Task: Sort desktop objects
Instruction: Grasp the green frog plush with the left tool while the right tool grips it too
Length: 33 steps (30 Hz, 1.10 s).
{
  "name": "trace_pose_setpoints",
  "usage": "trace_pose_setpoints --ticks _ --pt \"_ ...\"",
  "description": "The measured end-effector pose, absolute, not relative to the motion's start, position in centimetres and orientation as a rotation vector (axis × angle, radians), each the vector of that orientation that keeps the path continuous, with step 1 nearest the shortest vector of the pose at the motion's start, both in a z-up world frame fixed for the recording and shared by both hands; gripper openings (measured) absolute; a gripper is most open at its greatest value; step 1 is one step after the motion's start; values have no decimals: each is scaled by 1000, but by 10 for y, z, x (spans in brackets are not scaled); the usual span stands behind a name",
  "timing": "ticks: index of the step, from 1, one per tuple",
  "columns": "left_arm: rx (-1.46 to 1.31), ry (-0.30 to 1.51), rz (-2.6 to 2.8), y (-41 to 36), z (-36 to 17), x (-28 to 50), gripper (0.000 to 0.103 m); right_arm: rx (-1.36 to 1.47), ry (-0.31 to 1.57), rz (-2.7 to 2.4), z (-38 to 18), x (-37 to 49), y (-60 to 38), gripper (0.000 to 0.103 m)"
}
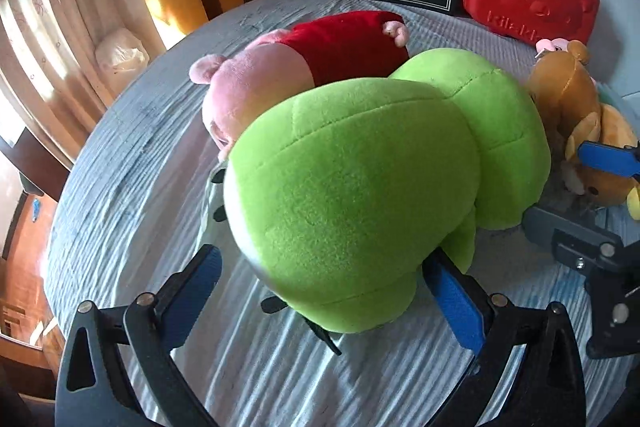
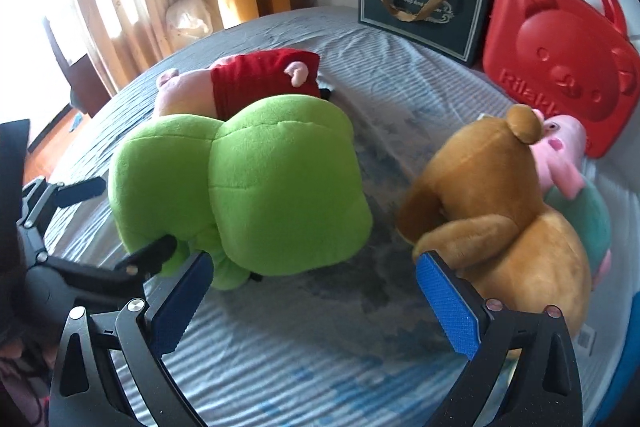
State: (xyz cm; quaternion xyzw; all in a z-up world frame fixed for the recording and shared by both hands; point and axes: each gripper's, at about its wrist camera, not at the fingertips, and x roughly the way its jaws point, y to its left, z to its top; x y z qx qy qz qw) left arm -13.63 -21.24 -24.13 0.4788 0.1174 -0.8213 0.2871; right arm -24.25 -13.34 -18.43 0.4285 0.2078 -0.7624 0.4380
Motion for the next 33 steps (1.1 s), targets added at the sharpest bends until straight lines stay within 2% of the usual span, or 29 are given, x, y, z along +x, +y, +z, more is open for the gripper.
trace_pose_setpoints --ticks 14,19,20,21,24,33 --pt "1247 387 -2264 -249 -247 -146 102 1078 462 -1807 -207 -267 -171 103" --pt "1244 419 -2295 -252 -247 -144 85 1135 464 -1775 -209 -270 -182 103" --pt "1245 415 -2295 -251 -246 -144 84 1135 468 -1770 -210 -269 -183 98" --pt "1245 411 -2292 -252 -246 -143 82 1130 473 -1763 -208 -265 -183 88" --pt "1229 401 -2304 -248 -238 -138 79 1104 492 -1785 -201 -253 -177 74" --pt "1155 295 -2388 -220 -185 -111 79 1081 375 -1824 -158 -228 -141 71"
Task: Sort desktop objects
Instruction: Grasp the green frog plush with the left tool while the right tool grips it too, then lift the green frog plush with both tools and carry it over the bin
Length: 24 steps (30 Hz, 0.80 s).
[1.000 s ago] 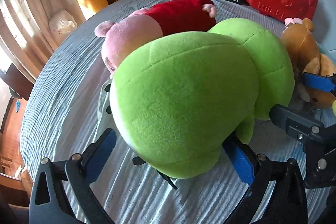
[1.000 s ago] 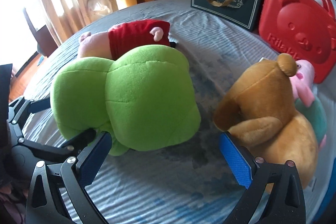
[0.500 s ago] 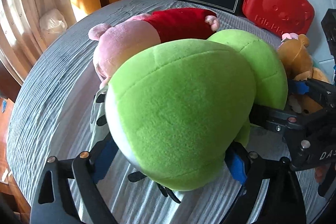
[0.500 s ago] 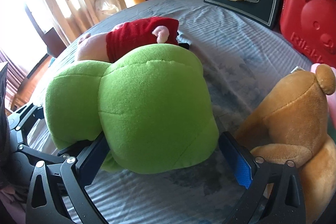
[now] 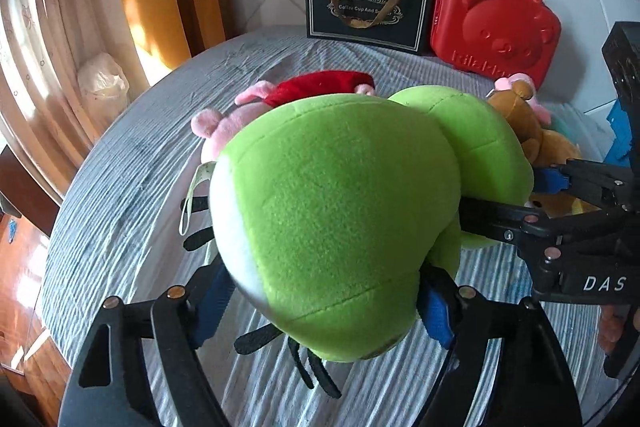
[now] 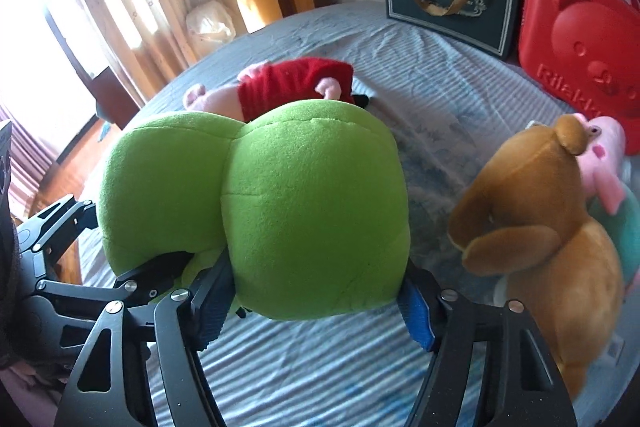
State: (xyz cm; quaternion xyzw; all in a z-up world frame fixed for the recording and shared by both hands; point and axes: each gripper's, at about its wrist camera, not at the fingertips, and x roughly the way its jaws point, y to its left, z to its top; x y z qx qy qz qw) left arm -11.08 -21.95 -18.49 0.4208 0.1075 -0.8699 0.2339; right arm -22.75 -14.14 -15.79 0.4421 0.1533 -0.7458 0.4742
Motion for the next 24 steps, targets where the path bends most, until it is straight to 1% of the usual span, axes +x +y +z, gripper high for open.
trace_pose_setpoints --ticks 6,13,17,24 --pt "1060 225 -2484 -196 -130 -102 79 1000 337 -1906 -103 -212 -112 71" --pt "919 120 -2635 -167 -56 -103 79 867 289 -2068 -19 -199 -66 71" --pt "836 41 -2764 -136 -14 -112 79 802 254 -2193 24 -192 -28 71" --pt "739 -49 -3050 -61 35 -147 79 762 169 -2475 78 -183 64 71"
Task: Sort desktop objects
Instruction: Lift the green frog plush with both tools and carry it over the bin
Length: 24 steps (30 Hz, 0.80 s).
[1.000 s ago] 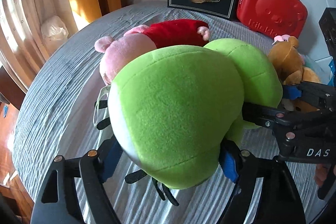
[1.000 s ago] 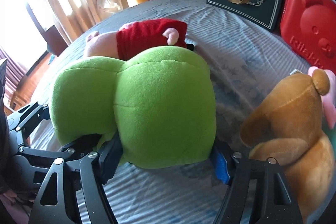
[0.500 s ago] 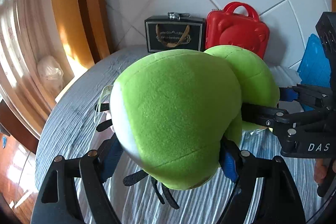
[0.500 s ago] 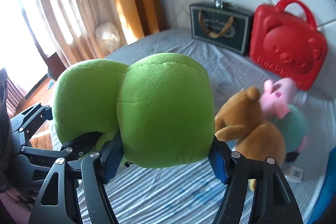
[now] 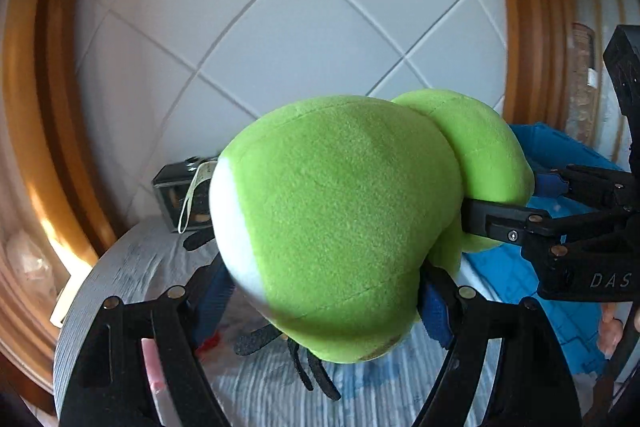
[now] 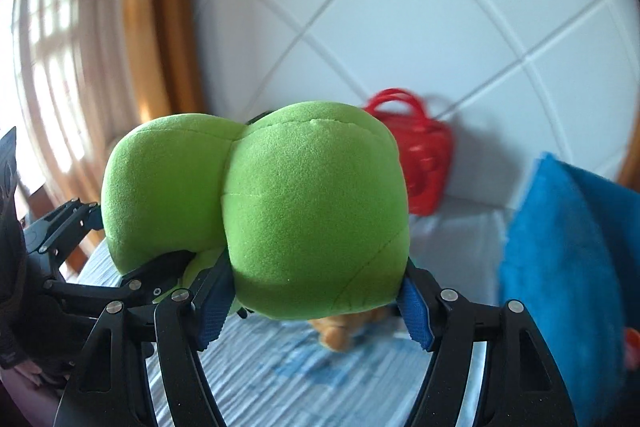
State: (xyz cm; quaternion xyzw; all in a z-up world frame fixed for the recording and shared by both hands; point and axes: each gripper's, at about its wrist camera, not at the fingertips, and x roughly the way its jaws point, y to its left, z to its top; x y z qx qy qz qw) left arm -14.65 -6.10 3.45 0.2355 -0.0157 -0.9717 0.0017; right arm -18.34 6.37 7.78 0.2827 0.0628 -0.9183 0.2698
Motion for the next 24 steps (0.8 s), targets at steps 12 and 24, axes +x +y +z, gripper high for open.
trace_pose_setpoints --ticks 12,24 --pt "723 -223 -3502 131 89 -187 80 740 45 -2965 132 -149 262 72" --pt "1085 -447 -3586 313 55 -224 82 966 -149 -3125 96 -136 410 73"
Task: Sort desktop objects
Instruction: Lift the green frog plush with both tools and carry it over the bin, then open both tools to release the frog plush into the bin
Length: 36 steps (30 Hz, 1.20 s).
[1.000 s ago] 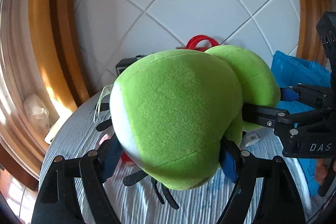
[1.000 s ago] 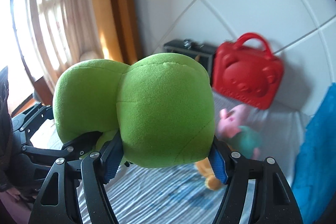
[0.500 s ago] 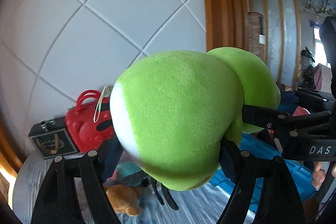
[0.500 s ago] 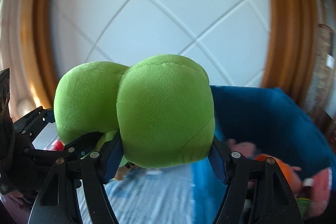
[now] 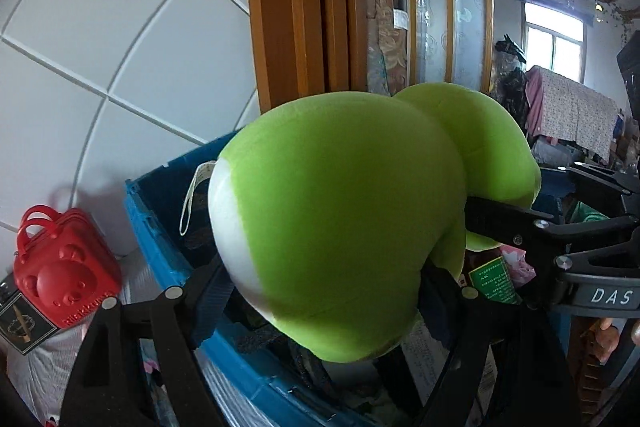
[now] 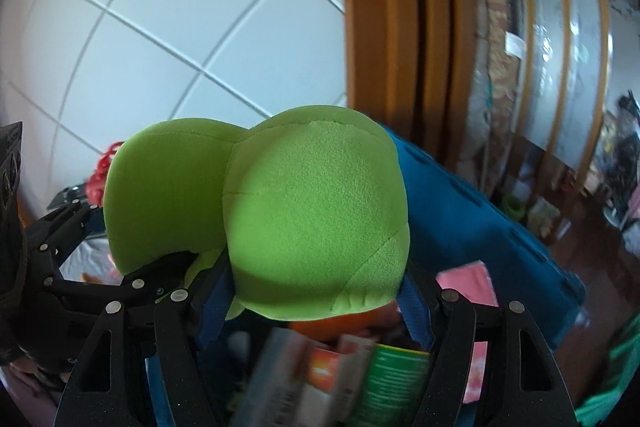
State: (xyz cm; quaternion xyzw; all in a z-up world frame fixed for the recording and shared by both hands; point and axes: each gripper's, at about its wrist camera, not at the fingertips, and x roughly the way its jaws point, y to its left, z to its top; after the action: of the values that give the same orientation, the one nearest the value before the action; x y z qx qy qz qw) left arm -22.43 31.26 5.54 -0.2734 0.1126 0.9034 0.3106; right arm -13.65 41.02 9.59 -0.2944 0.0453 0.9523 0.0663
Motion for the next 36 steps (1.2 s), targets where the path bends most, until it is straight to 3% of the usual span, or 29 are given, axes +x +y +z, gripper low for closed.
trace_pose_setpoints --ticks 5,10,12,24,31,36 --pt "-878 292 2348 346 40 -240 83 -948 208 2820 75 -135 430 80" --pt "-865 332 2410 352 34 -239 83 -947 230 2819 70 -143 446 87" --pt "-858 323 2424 347 36 -237 83 -926 247 2820 74 -147 447 103" --pt "-778 249 2558 282 50 -215 84 -863 230 2823 84 -131 431 103" --pt "-700 194 2697 232 55 -190 98 -817 120 2879 94 -117 391 103" --pt "-691 151 2779 189 55 -178 99 -800 66 2943 101 -114 358 103"
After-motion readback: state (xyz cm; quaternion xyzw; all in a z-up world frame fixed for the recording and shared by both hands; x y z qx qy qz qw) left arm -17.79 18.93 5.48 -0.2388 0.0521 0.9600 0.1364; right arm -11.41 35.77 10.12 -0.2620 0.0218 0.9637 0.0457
